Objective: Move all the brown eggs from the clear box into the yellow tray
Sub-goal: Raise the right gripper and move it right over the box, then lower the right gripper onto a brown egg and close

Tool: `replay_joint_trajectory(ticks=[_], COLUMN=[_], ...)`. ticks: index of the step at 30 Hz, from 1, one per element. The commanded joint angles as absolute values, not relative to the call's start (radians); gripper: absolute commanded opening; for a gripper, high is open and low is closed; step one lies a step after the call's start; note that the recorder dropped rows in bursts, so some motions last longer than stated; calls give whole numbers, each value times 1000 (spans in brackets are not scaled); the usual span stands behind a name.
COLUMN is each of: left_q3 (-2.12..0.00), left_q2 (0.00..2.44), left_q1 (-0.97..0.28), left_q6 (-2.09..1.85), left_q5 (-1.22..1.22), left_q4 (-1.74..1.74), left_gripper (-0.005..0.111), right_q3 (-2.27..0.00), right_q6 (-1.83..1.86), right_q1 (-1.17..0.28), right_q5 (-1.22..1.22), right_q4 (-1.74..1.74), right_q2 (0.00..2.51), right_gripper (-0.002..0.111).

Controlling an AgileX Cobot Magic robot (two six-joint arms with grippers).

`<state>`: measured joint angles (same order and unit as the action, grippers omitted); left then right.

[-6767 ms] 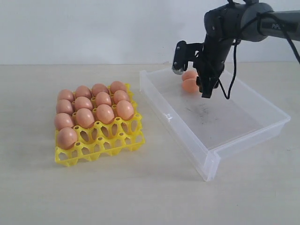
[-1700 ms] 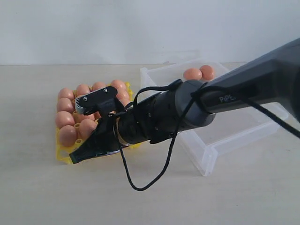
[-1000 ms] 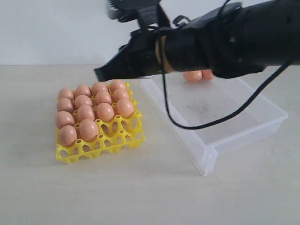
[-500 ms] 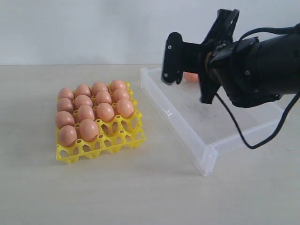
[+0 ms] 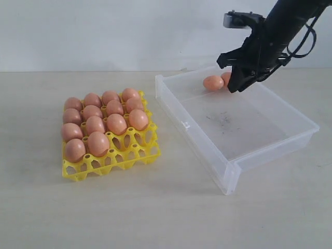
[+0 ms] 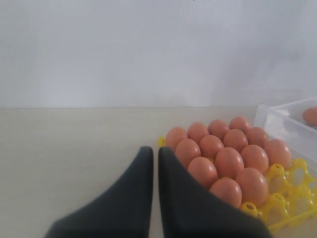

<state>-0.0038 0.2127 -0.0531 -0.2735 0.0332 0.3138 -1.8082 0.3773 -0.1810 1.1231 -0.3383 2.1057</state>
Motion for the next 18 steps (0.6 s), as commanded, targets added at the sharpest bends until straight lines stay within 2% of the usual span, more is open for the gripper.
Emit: replay_joint_trajectory(ticks=[1,2,7,18], left_q3=[0,0,0,0], left_q2=[216,216,216,216], left_q1=[-58,-58,-58,-58], left_q6=[-279,-279,-279,-279], left_q5=[45,45,45,45], left_q4=[319,319,319,319], left_gripper=[4,4,4,4], right_q3=[-1942,-1971,-2184,-2451], right_q6=[480,539,708,825], right_q1=[-224,-232,-249,-249], right_q5=[981,1001,1191,1095], right_q4=[-162,-141,-120,-18], right_q2=[2184,2200,2342,2560], right_gripper=[63,61,40,39])
